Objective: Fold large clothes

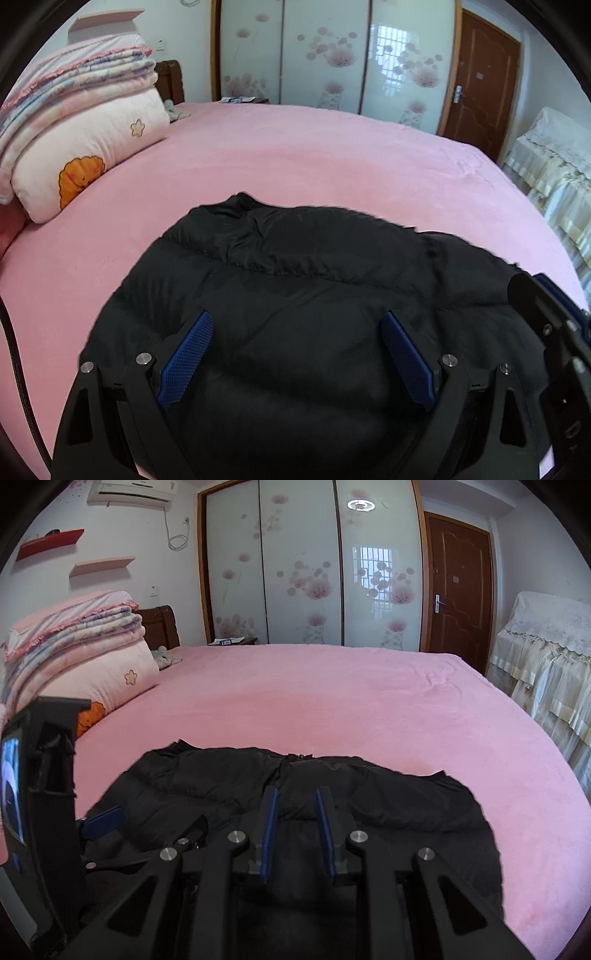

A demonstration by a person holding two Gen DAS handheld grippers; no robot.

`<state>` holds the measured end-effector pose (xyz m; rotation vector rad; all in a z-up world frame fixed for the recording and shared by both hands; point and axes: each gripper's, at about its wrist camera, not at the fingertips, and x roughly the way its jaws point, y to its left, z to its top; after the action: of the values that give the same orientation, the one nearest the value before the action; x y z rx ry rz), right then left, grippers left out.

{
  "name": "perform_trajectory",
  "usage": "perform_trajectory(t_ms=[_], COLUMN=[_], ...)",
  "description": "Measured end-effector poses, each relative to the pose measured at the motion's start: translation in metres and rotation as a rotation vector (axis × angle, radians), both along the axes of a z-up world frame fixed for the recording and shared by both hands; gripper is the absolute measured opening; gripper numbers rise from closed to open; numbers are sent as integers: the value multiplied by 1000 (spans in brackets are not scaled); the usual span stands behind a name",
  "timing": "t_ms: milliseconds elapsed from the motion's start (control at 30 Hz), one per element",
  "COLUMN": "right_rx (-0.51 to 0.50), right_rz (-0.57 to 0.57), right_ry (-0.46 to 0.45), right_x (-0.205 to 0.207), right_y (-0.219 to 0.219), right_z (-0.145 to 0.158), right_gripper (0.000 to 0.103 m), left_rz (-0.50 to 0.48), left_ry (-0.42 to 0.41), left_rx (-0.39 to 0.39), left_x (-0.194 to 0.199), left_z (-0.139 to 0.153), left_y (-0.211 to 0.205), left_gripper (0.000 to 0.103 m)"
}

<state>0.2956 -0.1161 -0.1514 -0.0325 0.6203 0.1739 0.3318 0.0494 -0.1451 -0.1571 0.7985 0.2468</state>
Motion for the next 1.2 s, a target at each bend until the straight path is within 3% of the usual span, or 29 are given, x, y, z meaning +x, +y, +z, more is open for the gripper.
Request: perform_trajectory(t_ms=[167, 367, 600, 733, 967, 1200], right_rx=[6, -16, -53, -92, -105, -104], right_rz=[-18, -35, -44, -39, -37, -35], right_ry=[37, 86, 140, 155, 182, 191], right_x=[26, 37, 47, 50, 57, 54], right_y=[0, 3, 6, 11, 13, 11], right_z=[-36, -66, -81, -86, -92, -95], right_gripper=[21, 19, 16, 16, 15, 15], left_rz=[27, 44, 35, 4, 14, 56], left_ry=[-3, 10, 35, 22, -52, -13], left_rx=[-31, 26, 26, -55, -215, -380], left_x=[13, 20, 20, 4, -68, -108], left_z=[-21, -43, -49, -38, -22, -37], left_y=[13, 9, 9, 21, 50, 90], left_gripper=[93, 97, 98, 94, 93, 93])
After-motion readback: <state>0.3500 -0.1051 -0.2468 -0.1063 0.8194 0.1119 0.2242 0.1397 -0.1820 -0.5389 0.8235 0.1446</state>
